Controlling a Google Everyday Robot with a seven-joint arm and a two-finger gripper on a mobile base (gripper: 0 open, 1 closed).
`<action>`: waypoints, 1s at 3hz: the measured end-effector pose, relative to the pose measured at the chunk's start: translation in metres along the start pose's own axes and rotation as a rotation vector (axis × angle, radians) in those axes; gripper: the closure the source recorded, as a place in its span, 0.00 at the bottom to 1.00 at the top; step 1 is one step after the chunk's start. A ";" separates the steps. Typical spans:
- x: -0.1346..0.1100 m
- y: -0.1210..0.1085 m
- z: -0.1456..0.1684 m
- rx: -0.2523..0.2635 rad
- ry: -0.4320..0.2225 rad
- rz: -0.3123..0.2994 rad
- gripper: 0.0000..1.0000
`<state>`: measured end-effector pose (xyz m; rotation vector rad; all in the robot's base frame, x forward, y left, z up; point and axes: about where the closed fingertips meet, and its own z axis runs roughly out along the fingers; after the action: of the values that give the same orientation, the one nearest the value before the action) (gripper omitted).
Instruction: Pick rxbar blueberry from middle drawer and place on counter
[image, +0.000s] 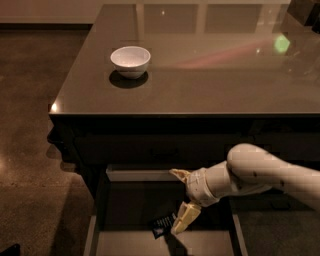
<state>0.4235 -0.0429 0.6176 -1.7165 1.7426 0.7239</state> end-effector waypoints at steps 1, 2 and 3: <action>0.033 -0.004 0.029 0.060 -0.030 -0.022 0.00; 0.042 0.009 0.060 0.101 0.022 -0.057 0.00; 0.050 0.001 0.063 0.161 0.039 -0.050 0.00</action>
Offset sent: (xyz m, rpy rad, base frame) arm 0.0043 0.0251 -0.1091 -0.1544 -0.2658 -0.1790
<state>0.4243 -0.0311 0.5376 -1.6678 1.7281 0.5175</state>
